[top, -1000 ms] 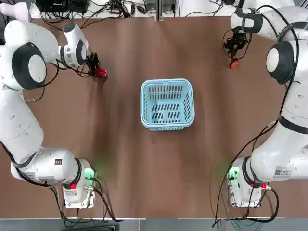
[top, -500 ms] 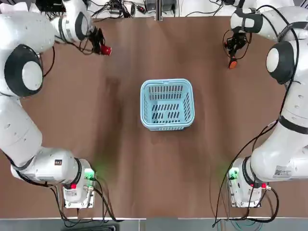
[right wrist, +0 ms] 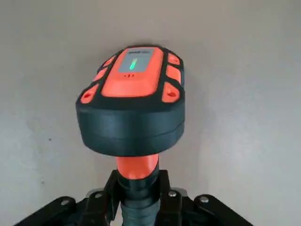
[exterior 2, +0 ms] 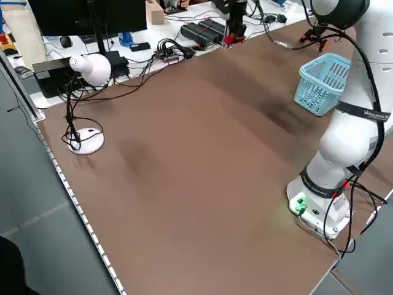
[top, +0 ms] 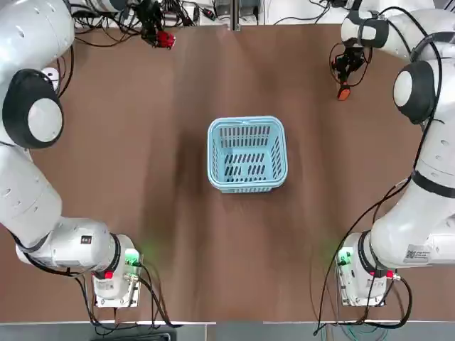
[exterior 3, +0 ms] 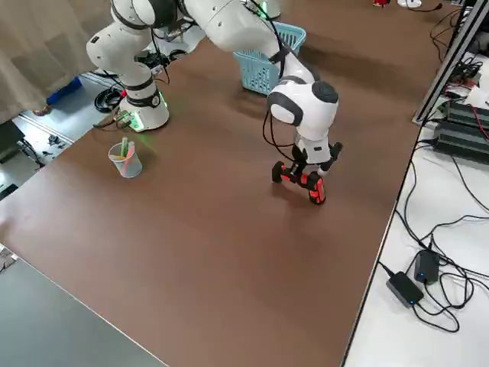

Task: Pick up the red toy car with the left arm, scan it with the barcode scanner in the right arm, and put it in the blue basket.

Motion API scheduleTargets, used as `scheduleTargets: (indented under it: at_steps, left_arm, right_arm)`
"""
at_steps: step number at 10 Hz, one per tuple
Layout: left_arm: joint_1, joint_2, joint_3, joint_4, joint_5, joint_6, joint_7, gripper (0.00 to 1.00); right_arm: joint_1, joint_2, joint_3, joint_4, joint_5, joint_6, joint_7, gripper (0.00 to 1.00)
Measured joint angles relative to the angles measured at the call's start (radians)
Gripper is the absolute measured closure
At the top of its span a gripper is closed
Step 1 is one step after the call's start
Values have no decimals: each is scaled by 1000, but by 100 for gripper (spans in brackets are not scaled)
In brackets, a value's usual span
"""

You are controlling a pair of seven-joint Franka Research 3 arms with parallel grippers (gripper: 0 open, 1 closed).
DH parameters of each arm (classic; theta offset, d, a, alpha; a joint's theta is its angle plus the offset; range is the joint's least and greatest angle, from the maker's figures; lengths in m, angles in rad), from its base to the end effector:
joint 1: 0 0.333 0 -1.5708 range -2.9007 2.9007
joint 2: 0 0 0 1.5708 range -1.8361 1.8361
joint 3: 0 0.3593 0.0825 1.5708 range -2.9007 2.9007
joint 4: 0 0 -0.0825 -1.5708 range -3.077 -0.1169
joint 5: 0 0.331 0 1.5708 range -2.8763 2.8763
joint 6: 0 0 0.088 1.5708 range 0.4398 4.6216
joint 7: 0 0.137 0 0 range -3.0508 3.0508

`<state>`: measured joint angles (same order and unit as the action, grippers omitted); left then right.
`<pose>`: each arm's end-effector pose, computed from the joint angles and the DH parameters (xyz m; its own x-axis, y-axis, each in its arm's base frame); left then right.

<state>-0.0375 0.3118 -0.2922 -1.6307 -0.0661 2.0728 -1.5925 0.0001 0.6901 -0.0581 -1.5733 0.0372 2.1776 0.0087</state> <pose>0.6018 -0.1878 0.4897 0.2647 0.9522 -0.1527 0.9601 -0.2453 0.1346 0.6751 -0.0304 0.2662 0.9934 -0.0775 -0.0843 -0.0770 -0.9970 0.0090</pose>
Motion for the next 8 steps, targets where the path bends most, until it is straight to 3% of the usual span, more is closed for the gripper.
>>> scheduleTargets:
  at_steps: [2,4,8]
  left_arm:
    - [-4,-2,-83,68,62,-52,-88,56]
    - [-9,-2,-148,108,105,-94,-145,56]
    - [-35,7,-207,206,148,-208,-291,56]
  right_arm:
    - [0,-3,1,33,65,-33,-1,63]
    - [6,-15,9,88,127,-147,-1,63]
    - [22,-123,67,121,272,-423,-1,63]
